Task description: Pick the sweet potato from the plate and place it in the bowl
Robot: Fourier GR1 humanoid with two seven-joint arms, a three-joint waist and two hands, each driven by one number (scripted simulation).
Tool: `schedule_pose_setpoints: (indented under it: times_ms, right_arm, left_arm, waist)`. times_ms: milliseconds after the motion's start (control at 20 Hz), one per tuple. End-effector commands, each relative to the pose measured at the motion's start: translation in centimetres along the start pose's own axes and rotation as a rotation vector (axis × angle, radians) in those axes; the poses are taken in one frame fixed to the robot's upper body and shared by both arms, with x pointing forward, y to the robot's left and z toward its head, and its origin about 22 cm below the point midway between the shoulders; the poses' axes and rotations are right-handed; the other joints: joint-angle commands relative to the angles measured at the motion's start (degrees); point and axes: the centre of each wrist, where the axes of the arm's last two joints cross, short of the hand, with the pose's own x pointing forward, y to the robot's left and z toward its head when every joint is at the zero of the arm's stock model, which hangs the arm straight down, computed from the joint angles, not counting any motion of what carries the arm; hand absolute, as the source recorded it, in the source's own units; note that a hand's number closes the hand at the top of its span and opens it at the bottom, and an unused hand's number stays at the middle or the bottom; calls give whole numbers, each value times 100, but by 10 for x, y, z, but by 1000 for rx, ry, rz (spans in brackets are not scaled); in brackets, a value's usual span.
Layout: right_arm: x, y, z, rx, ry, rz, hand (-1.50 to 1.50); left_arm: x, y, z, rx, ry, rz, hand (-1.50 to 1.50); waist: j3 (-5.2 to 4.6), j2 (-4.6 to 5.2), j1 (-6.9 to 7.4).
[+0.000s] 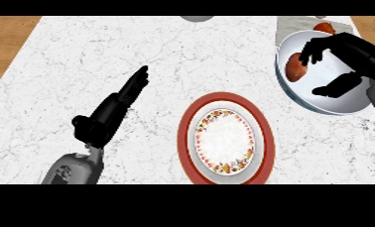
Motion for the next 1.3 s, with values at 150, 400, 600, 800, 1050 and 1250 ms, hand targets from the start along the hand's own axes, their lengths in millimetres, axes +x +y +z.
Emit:
schedule_pose_setpoints:
  times_ms: [150, 400, 600, 800, 1050, 1250]
  right_arm:
    - [-15, 5, -30, -18, -119, -159, -150]
    - [-26, -36, -25, -186, -82, -312, -150]
    - [-41, -41, -15, -308, -4, -485, -150]
    - [-62, -67, 19, -310, 81, -567, -150]
    - [-87, -80, 78, -440, 155, -635, -150]
    - [-96, -76, 101, -511, 155, -654, -150]
  left_arm:
    - [-12, -3, 5, 8, 13, -3, 0]
    - [-1, 0, 6, 20, -3, -6, 0]
    - [1, -3, -1, 9, -27, -2, 0]
    - [7, -4, -13, 22, -9, 4, 0]
    - [5, -10, -9, -7, -27, -2, 0]
    - [-4, -16, -2, -23, -39, -3, 0]
  waist:
    - [3, -16, -76]
    - [2, -31, -100]
    - [3, -18, -92]
    - [9, 31, -32]
    - [28, 109, 66]
    - [41, 156, 160]
